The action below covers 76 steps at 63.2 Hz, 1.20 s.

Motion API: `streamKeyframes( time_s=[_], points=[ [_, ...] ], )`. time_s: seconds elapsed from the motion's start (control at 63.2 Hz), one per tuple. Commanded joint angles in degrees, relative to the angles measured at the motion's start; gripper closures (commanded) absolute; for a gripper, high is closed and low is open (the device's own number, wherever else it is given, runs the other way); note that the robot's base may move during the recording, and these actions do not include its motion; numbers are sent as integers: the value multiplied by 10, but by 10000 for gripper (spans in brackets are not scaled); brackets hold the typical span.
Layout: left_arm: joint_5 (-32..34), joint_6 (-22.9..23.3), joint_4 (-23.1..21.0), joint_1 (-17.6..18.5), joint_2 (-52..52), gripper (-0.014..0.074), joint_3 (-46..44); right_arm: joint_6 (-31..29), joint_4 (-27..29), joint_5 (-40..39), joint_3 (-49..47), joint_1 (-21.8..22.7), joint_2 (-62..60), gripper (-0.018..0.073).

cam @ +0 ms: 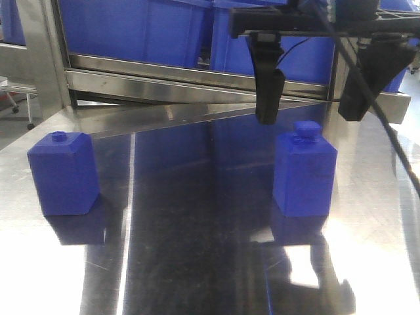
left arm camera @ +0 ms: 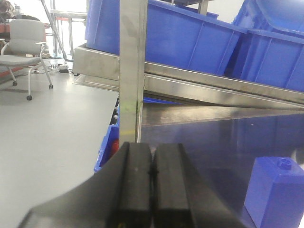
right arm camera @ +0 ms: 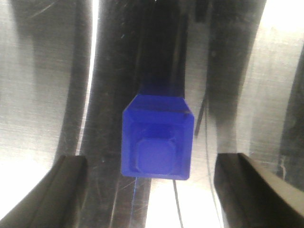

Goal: Pick and sort blue part to right shelf
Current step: 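Lower the right gripper around the nearer blue part and close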

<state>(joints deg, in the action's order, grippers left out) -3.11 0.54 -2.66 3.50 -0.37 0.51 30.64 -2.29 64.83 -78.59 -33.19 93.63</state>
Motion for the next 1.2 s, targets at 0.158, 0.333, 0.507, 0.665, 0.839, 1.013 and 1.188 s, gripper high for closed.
streamKeyframes(
  time_s=[0.158,0.333,0.507,0.665,0.839,1.013,1.188],
  points=[
    [49,2,-4,3,-11,463,12,8,-11,-7,-18,-1,10,-52],
    [49,2,-4,3,-11,463,12,8,-10,-44,10,-1,20,-52],
    [49,2,-4,3,-11,463,12,8,-8,-83,42,4,20,-52],
    [49,2,-4,3,-11,463,12,8,-8,-83,42,4,25,-52],
    [49,2,-4,3,-11,463,12,7,-8,-83,41,4,36,-27],
    [49,2,-4,3,-11,463,12,7,-8,-88,41,4,40,76],
    [49,2,-4,3,-11,463,12,7,-8,-87,41,4,38,94]
  ],
)
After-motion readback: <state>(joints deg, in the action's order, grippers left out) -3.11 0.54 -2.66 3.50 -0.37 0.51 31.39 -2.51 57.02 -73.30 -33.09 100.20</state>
